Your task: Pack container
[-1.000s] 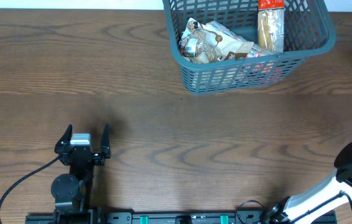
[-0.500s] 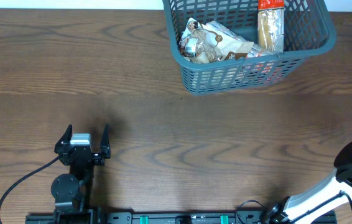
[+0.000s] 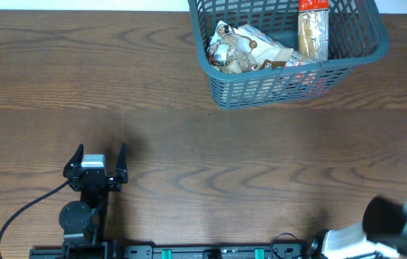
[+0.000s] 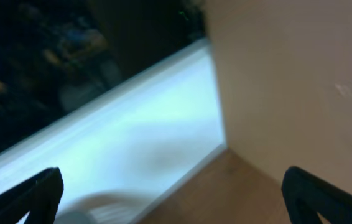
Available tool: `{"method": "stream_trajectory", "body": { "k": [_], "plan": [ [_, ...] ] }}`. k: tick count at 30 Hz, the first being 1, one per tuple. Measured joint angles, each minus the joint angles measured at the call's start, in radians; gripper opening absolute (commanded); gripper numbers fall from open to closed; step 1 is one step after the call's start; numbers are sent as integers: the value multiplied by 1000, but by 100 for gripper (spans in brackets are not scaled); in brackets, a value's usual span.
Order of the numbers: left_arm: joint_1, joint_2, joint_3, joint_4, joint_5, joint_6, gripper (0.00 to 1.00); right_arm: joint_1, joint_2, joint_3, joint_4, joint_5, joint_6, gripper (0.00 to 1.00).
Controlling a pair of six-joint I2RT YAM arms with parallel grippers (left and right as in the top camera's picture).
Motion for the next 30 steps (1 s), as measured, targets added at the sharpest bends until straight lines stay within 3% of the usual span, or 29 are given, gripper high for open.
{"method": "stream_trajectory", "body": {
  "k": [4, 11, 30],
  "plan": [
    [0, 0, 0, 0, 0, 0, 83, 98, -143, -229, 201, 0, -79, 99],
    [0, 0, 1, -2, 0, 0, 83, 196, -358, -570, 333, 0, -138, 99],
    [0, 0, 2, -3, 0, 0, 83, 235, -1015, -1423, 945, -8, -123, 99]
  ]
}}
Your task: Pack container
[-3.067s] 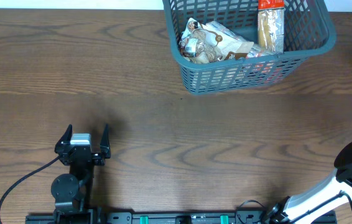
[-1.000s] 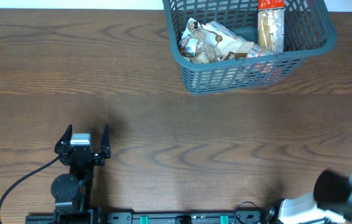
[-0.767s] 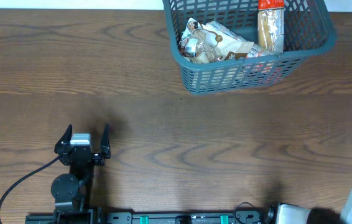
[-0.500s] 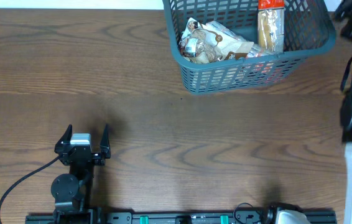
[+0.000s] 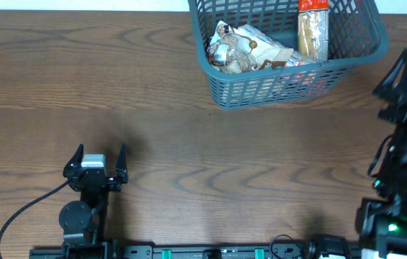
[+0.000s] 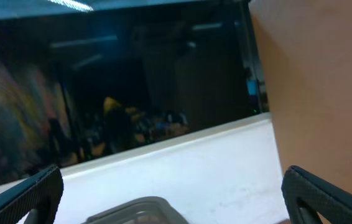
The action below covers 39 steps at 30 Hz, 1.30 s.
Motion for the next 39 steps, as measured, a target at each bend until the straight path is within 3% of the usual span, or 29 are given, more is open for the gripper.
{"method": "stream_trajectory", "body": {
  "k": [21, 39],
  "plan": [
    [0, 0, 0, 0, 0, 0, 83, 99, -421, -501, 309, 0, 0, 99],
    [0, 0, 0, 0, 0, 0, 83, 99, -537, -615, 345, -11, 0, 99]
  ]
}}
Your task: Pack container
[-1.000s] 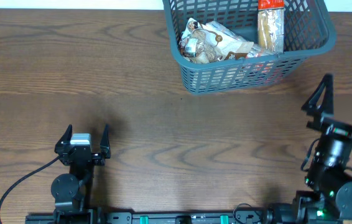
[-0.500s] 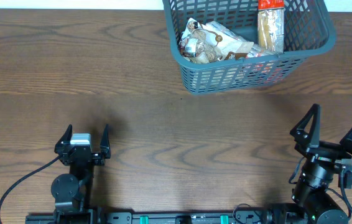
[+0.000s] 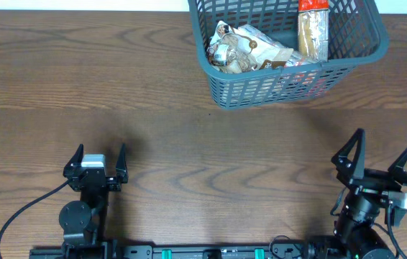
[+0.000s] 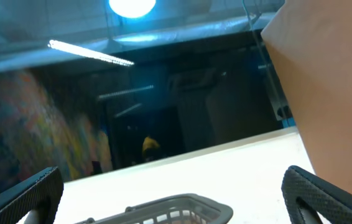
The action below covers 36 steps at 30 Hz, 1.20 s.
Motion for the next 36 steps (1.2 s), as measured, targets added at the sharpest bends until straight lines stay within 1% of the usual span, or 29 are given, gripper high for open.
{"method": "stream_trajectory", "body": {
  "k": [7, 23, 26, 30, 36],
  "plan": [
    [0, 0, 0, 0, 0, 0, 83, 0, -73, -47, 3, 0, 0, 99],
    [0, 0, 0, 0, 0, 0, 83, 0, -97, -106, 4, -11, -14, 99],
    [0, 0, 0, 0, 0, 0, 83, 0, -97, -110, 0, -33, -46, 99],
    [0, 0, 0, 0, 0, 0, 83, 0, -97, -110, -14, -88, -125, 99],
    [0, 0, 0, 0, 0, 0, 83, 0, -98, -111, -109, -132, -183, 99]
  ]
}}
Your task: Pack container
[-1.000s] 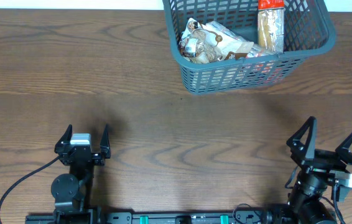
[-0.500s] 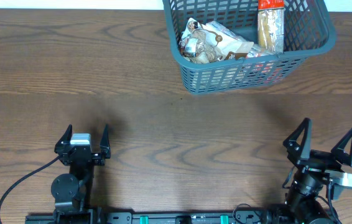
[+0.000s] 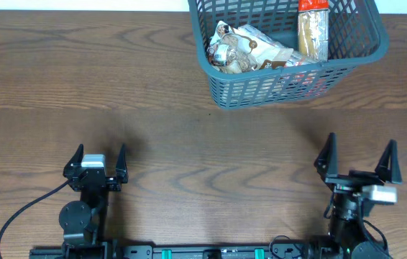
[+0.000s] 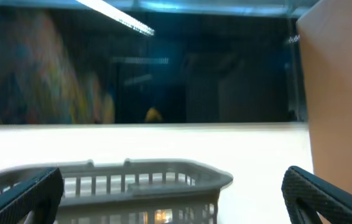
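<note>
A grey-blue plastic basket (image 3: 376, 44) stands at the table's far edge, right of centre. In it lie a crumpled snack bag (image 3: 250, 49) and an upright packet with a red top (image 3: 313, 25). The basket's rim (image 4: 163, 169) fills the lower part of the right wrist view. My right gripper (image 3: 356, 160) rests low at the near right, open and empty, its fingertips (image 4: 325, 193) wide apart and pointed toward the basket. My left gripper (image 3: 98, 157) sits at the near left, open, holding nothing.
The brown wooden table (image 3: 153, 86) stretches between the grippers and the basket. Behind the basket the right wrist view shows a white surface, a dark window and a tan wall (image 4: 344, 93).
My right gripper has shifted a little left and settled square to the basket, which now shows more fully in its wrist view. The left arm and basket are unmoved.
The right arm was first off the near right corner, its camera on a wall. It then stood at the right edge level with the basket, later came down to the near right, and now rests there facing the basket. The left arm never moved.
</note>
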Available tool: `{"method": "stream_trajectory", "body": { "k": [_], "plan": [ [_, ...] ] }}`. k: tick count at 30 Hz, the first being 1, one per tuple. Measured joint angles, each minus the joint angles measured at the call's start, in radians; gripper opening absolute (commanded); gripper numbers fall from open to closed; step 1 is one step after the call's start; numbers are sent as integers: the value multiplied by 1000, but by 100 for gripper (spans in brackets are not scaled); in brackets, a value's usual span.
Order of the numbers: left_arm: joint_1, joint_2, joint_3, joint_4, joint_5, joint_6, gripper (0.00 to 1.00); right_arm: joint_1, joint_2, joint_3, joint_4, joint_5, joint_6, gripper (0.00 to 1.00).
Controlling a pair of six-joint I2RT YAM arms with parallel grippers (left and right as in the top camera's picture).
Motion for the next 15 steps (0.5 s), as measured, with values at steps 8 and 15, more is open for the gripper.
{"method": "stream_trajectory", "body": {
  "k": [8, 15],
  "plan": [
    [0, 0, 0, 0, 0, 0, 83, 0, -2, -2, -209, -18, -16, 99],
    [0, 0, 0, 0, 0, 0, 83, 0, -2, -2, -364, -35, -16, 99]
  ]
}}
